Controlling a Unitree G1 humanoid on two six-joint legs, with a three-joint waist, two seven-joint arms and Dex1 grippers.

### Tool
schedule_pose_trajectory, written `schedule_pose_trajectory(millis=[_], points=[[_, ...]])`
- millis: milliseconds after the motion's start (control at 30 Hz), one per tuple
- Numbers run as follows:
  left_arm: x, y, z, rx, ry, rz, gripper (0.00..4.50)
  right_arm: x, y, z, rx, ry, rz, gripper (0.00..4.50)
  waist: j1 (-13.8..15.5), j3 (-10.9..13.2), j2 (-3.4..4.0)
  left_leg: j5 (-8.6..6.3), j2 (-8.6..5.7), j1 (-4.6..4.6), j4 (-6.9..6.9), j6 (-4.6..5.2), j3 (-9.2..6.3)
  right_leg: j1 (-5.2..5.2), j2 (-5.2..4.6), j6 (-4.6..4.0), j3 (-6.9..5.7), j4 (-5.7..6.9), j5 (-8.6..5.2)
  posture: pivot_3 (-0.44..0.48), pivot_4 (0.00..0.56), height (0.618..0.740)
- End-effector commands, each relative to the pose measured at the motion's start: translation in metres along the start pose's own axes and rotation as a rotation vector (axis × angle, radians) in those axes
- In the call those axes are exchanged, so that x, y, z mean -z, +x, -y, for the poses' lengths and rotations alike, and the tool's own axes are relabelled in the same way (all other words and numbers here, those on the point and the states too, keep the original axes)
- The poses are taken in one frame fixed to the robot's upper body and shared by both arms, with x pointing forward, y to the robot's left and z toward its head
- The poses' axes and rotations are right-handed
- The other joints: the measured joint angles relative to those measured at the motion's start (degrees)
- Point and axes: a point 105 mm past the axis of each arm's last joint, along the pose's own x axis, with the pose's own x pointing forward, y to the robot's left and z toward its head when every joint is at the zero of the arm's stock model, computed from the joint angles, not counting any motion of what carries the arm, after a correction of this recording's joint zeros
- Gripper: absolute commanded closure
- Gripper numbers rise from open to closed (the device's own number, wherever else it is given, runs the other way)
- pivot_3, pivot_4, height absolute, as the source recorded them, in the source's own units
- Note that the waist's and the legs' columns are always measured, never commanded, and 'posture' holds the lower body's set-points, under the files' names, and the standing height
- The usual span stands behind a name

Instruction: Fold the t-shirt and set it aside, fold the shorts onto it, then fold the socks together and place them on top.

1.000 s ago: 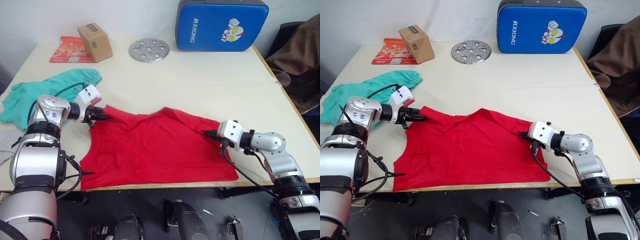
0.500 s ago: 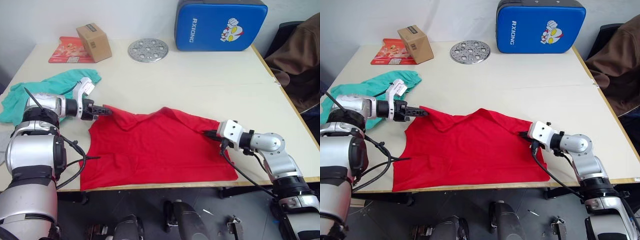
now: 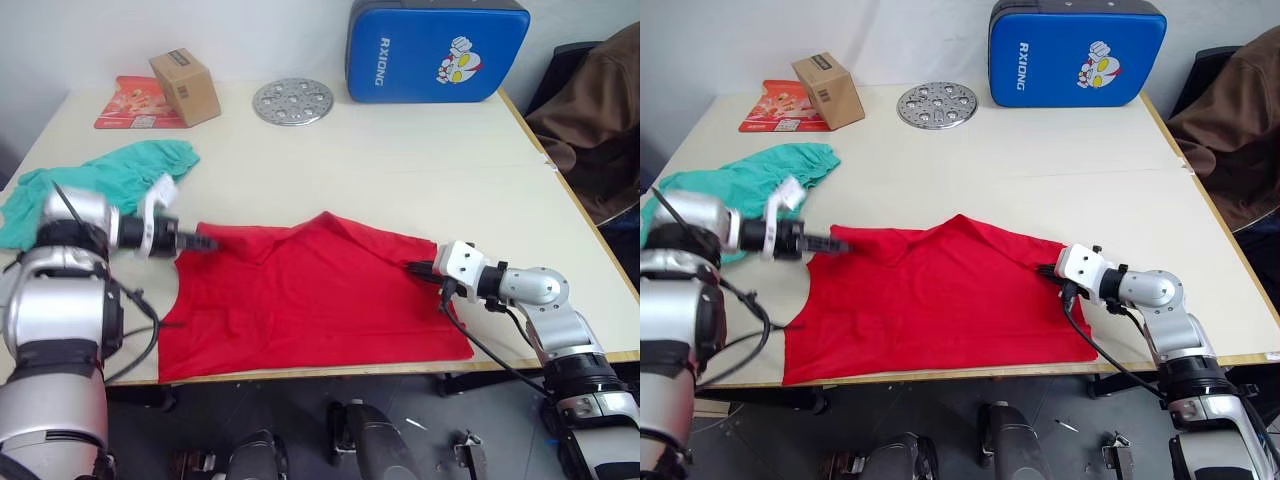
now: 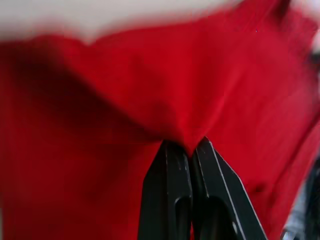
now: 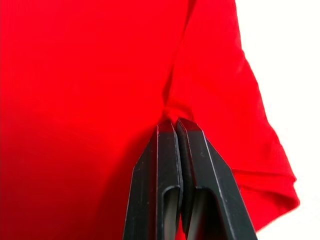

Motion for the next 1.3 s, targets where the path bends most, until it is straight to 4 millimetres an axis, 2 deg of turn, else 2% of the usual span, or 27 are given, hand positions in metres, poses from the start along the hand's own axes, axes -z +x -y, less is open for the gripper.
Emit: schedule_pose_trajectory(millis=[33, 167, 267, 333, 433, 533, 600, 700, 733, 800, 900, 1133, 1300], points=[[-0.001, -0.009, 0.004, 0.003, 0.031, -0.029, 3.65, -0.010, 0.001, 0.000, 0.007, -0.026, 0.033, 4.50, 0.3, -0.1, -0.12, -0.02, 0.03, 0.07, 0.01, -0.08, -0.02, 0.06, 0.03, -0.05, -0.01, 0.02, -0.03, 0.000, 0.150, 0.740], [-0.009, -0.011, 0.000, -0.028, 0.099, 0.041, 2.41, -0.009, 0.000, 0.001, 0.011, -0.025, 0.030, 4.50, 0.1, -0.1, -0.12, -0.03, 0.02, 0.23, -0.03, -0.09, 0.01, 0.15, 0.00, -0.14, 0.05, 0.08, -0.10, 0.000, 0.150, 0.740], [-0.033, -0.024, 0.009, 0.009, 0.177, 0.219, 1.54, -0.009, -0.003, 0.002, 0.028, -0.031, 0.030, 4.50, 0.1, -0.1, -0.12, 0.00, 0.05, 0.29, -0.06, -0.15, 0.02, 0.14, 0.02, -0.18, 0.07, 0.15, -0.13, 0.000, 0.150, 0.740], [-0.048, -0.037, 0.018, 0.043, 0.295, 0.334, 1.54, -0.011, -0.005, 0.002, 0.036, -0.037, 0.032, 4.50, 0.1, -0.1, -0.12, 0.00, 0.06, 0.29, -0.08, -0.20, 0.01, 0.12, 0.03, -0.23, 0.06, 0.19, -0.15, 0.000, 0.150, 0.740], [-0.049, -0.049, 0.024, 0.051, 0.412, 0.383, 1.54, -0.013, -0.008, 0.001, 0.042, -0.035, 0.038, 4.50, 0.1, -0.1, -0.12, -0.02, 0.09, 0.32, -0.12, -0.27, -0.01, 0.10, 0.04, -0.33, 0.04, 0.24, -0.21, 0.000, 0.150, 0.740], [-0.029, -0.057, 0.021, 0.004, 0.512, 0.318, 1.54, -0.015, -0.012, -0.005, 0.043, -0.032, 0.041, 4.50, 0.0, -0.1, -0.12, -0.03, 0.08, 0.40, -0.15, -0.30, -0.03, 0.14, 0.04, -0.35, 0.05, 0.26, -0.23, 0.000, 0.150, 0.740], [-0.019, -0.063, 0.021, -0.010, 0.519, 0.317, 1.54, -0.016, -0.013, -0.009, 0.041, -0.027, 0.042, 4.50, 0.0, -0.1, -0.12, -0.06, 0.07, 0.48, -0.20, -0.36, -0.07, 0.14, 0.08, -0.38, 0.12, 0.30, -0.25, 0.000, 0.150, 0.740], [0.006, -0.070, 0.016, -0.065, 0.585, 0.281, 1.54, -0.016, -0.014, -0.012, 0.043, -0.014, 0.043, 4.50, 0.0, -0.1, -0.14, -0.07, 0.07, 0.46, -0.15, -0.38, -0.17, 0.13, 0.13, -0.42, 0.15, 0.31, -0.27, 0.000, 0.150, 0.740], [0.011, -0.070, 0.017, -0.077, 0.599, 0.291, 1.37, -0.016, -0.014, -0.012, 0.045, -0.010, 0.044, 4.50, 0.0, -0.1, -0.15, -0.07, 0.07, 0.47, -0.17, -0.39, -0.20, 0.14, 0.12, -0.42, 0.17, 0.33, -0.28, 0.000, 0.150, 0.740], [0.015, -0.068, 0.024, -0.078, 0.644, 0.331, 1.02, -0.016, -0.015, -0.013, 0.046, -0.003, 0.047, 4.50, 0.3, -0.1, -0.15, -0.08, 0.08, 0.47, -0.17, -0.39, -0.25, 0.15, 0.14, -0.43, 0.16, 0.31, -0.30, 0.000, 0.150, 0.740], [0.012, -0.058, 0.031, -0.115, 0.715, 0.382, 0.08, -0.015, -0.015, -0.012, 0.049, 0.000, 0.047, 4.50, 0.6, -0.1, -0.20, -0.08, 0.06, 0.46, -0.17, -0.36, -0.32, 0.22, 0.13, -0.43, 0.16, 0.21, -0.30, 0.000, 0.150, 0.740], [-0.011, -0.019, 0.046, -0.157, 0.889, 0.384, 0.03, -0.010, -0.019, -0.006, 0.055, -0.061, 0.006, 4.50, 1.6, -0.1, -0.23, -0.14, 0.03, 0.49, -0.21, -0.25, -0.63, 0.56, 0.14, -0.34, -0.06, -0.10, -0.29, 0.000, 0.150, 0.740], [-0.017, 0.015, 0.043, -0.159, 0.986, 0.293, 0.03, -0.002, -0.024, -0.001, 0.055, -0.102, -0.033, 4.50, 1.5, -0.1, -0.24, -0.16, 0.06, 0.53, -0.35, -0.22, -0.89, 1.06, 0.21, -0.19, -0.30, -0.51, -0.25, 0.000, 0.150, 0.740]])
